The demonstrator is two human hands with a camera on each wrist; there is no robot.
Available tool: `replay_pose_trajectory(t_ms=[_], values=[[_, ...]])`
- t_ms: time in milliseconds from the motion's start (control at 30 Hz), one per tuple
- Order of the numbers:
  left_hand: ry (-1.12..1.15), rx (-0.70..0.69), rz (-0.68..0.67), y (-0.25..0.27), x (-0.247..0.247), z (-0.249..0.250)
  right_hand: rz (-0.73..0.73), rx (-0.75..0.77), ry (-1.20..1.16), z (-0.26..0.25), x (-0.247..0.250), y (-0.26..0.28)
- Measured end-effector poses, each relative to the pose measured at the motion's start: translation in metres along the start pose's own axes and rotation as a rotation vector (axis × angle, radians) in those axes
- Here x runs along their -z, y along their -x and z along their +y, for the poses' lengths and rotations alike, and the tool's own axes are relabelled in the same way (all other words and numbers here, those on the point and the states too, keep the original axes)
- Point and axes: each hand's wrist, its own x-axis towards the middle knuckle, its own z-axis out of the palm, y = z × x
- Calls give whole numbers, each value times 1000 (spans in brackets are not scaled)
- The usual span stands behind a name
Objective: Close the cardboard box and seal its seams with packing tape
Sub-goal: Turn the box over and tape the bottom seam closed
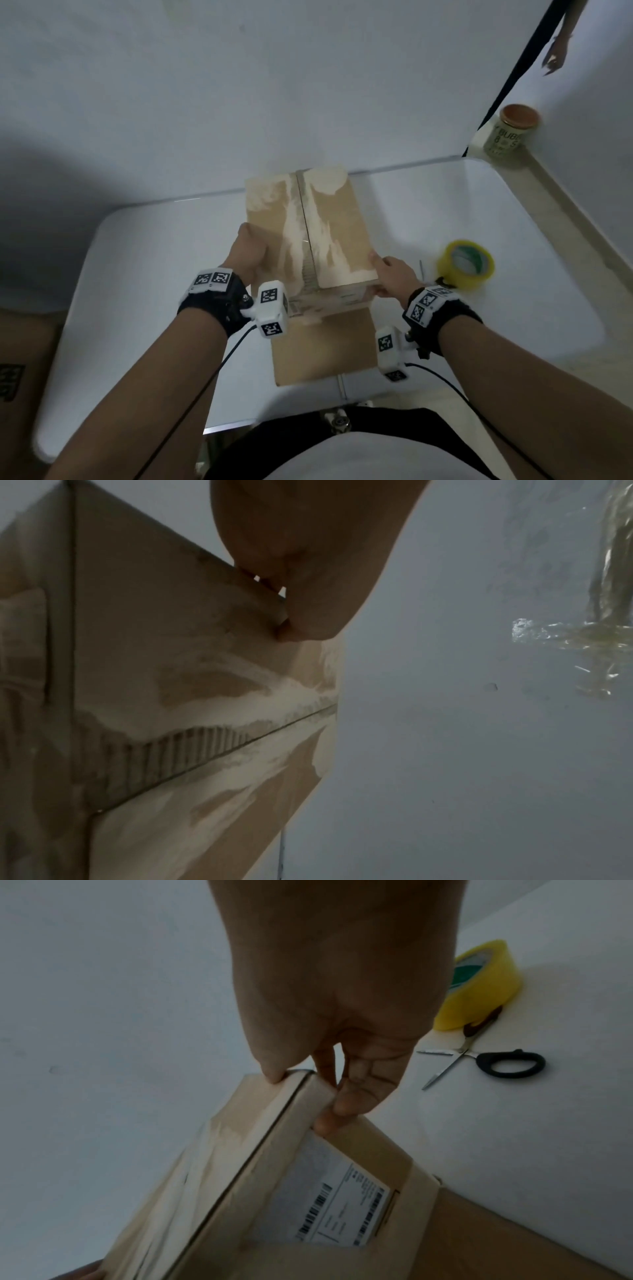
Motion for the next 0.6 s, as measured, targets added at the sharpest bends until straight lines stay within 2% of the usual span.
replay_pose_trajectory(t_ms=[167, 300, 367, 433, 500, 600], values=[[-20, 15, 88, -8, -1, 9, -15, 26, -9, 0, -5, -2], [-9, -153, 163, -7, -10, 34, 53, -77, -189, 20, 14, -13], [-64, -279, 125, -2, -21, 52, 135, -112, -157, 35, 32, -26], [-93, -368, 44, 7, -35, 72, 212, -142, 19, 47, 53, -38], [-90, -388, -40, 8, -49, 86, 275, -140, 213, 56, 68, -47], [-59, -350, -141, 8, -64, 105, 387, -109, 351, 64, 82, -60]])
